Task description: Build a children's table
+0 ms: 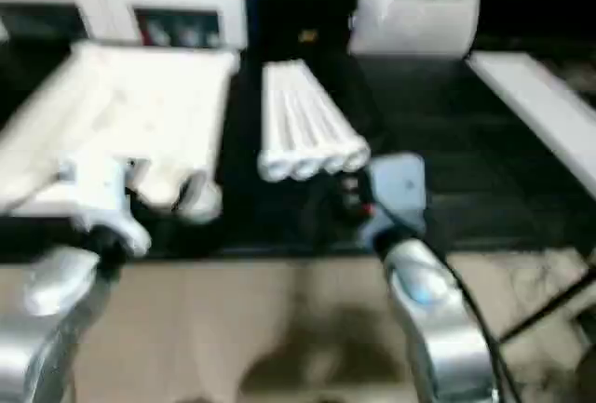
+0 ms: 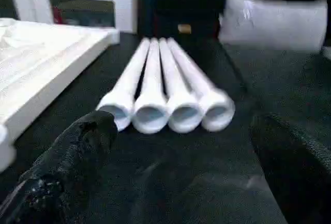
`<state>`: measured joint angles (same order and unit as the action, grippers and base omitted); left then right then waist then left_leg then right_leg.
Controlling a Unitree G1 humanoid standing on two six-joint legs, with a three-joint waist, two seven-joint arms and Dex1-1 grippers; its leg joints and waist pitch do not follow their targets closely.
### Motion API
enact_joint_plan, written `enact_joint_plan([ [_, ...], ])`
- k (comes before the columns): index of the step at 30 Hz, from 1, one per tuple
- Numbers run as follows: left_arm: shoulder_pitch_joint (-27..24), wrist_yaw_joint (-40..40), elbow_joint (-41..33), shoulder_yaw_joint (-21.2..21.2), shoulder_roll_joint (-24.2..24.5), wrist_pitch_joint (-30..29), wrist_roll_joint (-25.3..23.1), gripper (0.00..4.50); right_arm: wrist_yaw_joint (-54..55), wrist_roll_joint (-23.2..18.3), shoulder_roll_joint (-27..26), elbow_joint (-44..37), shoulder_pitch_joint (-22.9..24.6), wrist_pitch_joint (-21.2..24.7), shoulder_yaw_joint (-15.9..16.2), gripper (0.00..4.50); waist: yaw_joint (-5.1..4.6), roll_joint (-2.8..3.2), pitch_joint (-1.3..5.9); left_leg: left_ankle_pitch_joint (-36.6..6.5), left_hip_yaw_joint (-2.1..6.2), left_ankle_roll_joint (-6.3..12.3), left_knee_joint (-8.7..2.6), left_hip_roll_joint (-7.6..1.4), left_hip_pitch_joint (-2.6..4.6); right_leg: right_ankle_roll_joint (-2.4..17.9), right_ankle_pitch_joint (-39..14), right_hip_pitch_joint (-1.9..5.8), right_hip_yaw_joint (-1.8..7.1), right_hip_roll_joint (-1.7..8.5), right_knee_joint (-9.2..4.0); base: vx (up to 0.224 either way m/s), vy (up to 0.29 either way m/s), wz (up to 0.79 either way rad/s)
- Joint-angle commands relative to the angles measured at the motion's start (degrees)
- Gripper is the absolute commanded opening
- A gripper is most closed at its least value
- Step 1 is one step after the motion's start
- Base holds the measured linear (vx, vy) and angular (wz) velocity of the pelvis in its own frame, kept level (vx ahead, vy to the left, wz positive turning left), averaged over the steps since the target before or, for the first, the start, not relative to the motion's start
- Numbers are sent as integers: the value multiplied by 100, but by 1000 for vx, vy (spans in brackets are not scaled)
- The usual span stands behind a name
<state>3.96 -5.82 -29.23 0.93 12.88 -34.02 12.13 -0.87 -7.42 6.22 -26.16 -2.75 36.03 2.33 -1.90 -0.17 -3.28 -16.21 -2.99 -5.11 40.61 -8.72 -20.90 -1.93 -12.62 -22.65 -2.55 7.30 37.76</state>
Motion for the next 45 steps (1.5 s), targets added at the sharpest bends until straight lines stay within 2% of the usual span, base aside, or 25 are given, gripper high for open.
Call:
enact_joint_plan([
  [1,-98,68,-32,-31,42,-131,-132,444,-86,-315,-5,-128,-4,159,-34,450,-76,-100,37,-1695,-67,451,-848,-16,108,1249,-2938,-120,-146,-509,-669,-150,235,24],
  [2,-122,53,-53,-8,54,-137,-154,444,-206,-369,12,-163,27,59,-5,450,-238,243,219,-3240,304,10,-1267,-424,135,806,-689,131,-139,-442,-52,-151,248,20],
  [4,-189,58,-144,43,62,-277,-155,444,-417,-529,0,-237,61,9,-31,450,-148,314,149,-3427,339,-379,-1336,-427,93,658,254,224,-180,-340,-173,-83,247,2],
  [8,-286,31,-232,203,50,-190,-197,444,-624,-293,226,-246,49,-277,105,450,-103,-18,154,-3252,35,-662,-1137,-236,74,321,-1822,255,90,-12,-707,-52,136,6],
  [12,-257,211,-187,184,-97,-149,-300,444,-874,-431,296,-272,14,-276,209,450,-105,-39,182,-2867,3,-626,-1142,-263,29,305,-2097,250,123,-6,-763,0,0,0],
  [15,-226,298,-165,191,-120,-266,-371,444,-645,-398,164,-262,6,-208,128,450,-160,47,186,-2713,222,-762,-1315,-553,65,585,-879,267,-37,-233,-549,-16,-50,-2],
  [17,-222,378,-136,91,-231,-291,-310,444,-380,-103,199,-213,-24,-139,168,450,-164,117,195,-2692,337,-274,-1574,-939,86,724,-540,229,-113,-282,-177,-21,-119,-1],
  [19,-221,363,-166,31,-252,-288,-245,444,-328,-131,198,-220,-69,288,147,450,-158,20,202,-2834,153,88,-1512,-829,35,731,-620,264,-62,-211,-265,-11,-194,1],
  [20,-221,345,-180,31,-246,-284,-251,444,-372,-136,216,-217,-77,325,155,450,-47,-286,229,-2474,-366,125,-784,-64,-40,666,-3042,110,82,29,-1000,-17,-199,1],
  [21,-230,302,-202,28,-229,-301,-237,444,-414,-109,234,-203,-74,261,176,450,39,-372,213,-1886,-488,184,-373,84,84,285,-4476,-97,154,260,-1279,-24,-180,-6],
  [22,-234,252,-222,23,-199,-375,-208,444,-466,-87,267,-203,-68,219,217,450,79,-463,292,-695,-411,220,-291,13,-144,-298,-5546,85,382,442,-1274,-24,-180,-6],
  [23,-234,252,-222,23,-199,-375,-208,444,-466,-87,267,-203,-68,219,217,450,133,-440,400,-257,-362,183,-498,-60,-334,-456,-4996,285,424,380,-1072,61,-162,-17],
  [24,-244,216,-242,14,-205,-352,-197,444,-577,-70,342,-210,-54,144,312,450,171,-418,415,68,-333,43,-792,-180,-392,-502,-3625,256,295,152,-877,84,-129,-13],
  [26,-254,220,-263,-26,-214,-295,-197,444,-615,-66,345,-207,-49,96,388,450,184,-286,403,-29,-379,-34,-912,-216,-296,-251,-1659,204,186,-78,-738,58,-115,-8],
  [29,-229,258,-278,-80,-241,-255,-211,444,-566,-19,327,-197,-104,107,471,450,179,-247,371,-569,-390,-244,-1004,-316,-190,230,-1239,237,154,-175,-657,39,-21,-4],
  [32,-217,218,-305,-73,-245,-231,-190,444,-580,25,351,-161,-193,71,503,450,178,-240,295,-1744,-416,-181,-1105,-372,35,418,-2254,248,111,-206,-771,35,14,-2],
  [33,-222,209,-322,-74,-237,-235,-185,444,-659,1,382,-135,-224,51,527,450,278,-309,232,-1984,-274,118,-1197,-212,-336,388,-2828,572,-122,-33,-808,0,0,0],
  [34,-222,209,-322,-74,-237,-235,-185,444,-659,1,382,-135,-224,51,527,450,281,-151,177,-2361,-253,148,-1238,-199,-276,264,-3521,562,-207,9,-885,0,0,0],
  [35,-225,204,-351,-100,-227,-263,-178,444,-726,122,484,-110,-271,-12,635,450,227,-211,205,-2495,-210,360,-1094,-133,-155,303,-4020,596,-298,128,-1031,28,44,33],
  [39,-226,169,-350,-140,-205,-247,-169,444,-754,127,449,-78,-274,-78,732,450,300,-138,175,-1610,-218,773,-1035,-146,-186,772,-3766,960,-557,185,-1224,88,46,60],
  [40,-222,151,-348,-133,-192,-247,-170,444,-719,90,394,-78,-251,-74,699,450,170,-57,228,-1803,-266,521,-1077,-380,337,888,-3342,623,-423,-22,-1115,121,45,66],
  [41,-217,123,-348,-130,-180,-240,-159,444,-715,87,381,-73,-235,-120,693,450,85,-39,230,-2111,-49,424,-1282,-617,536,1090,-2249,541,-423,-242,-762,152,17,41],
  [42,-213,104,-347,-132,-177,-243,-146,444,-721,88,380,-71,-230,-138,691,450,85,-39,230,-2111,-49,424,-1282,-617,536,1090,-2249,541,-423,-242,-762,185,12,11],
  [43,-208,87,-337,-126,-168,-252,-146,444,-732,99,391,-62,-229,-153,689,450,-38,-42,271,-1474,259,1076,-1341,-824,899,951,-852,199,-303,-307,-233,185,12,11],
  [45,-208,34,-318,-86,-127,-226,-156,444,-706,143,402,-57,-198,-196,680,450,-64,-152,291,-454,194,2122,-1175,-672,939,705,-355,90,-132,-145,-207,177,1,6],
])
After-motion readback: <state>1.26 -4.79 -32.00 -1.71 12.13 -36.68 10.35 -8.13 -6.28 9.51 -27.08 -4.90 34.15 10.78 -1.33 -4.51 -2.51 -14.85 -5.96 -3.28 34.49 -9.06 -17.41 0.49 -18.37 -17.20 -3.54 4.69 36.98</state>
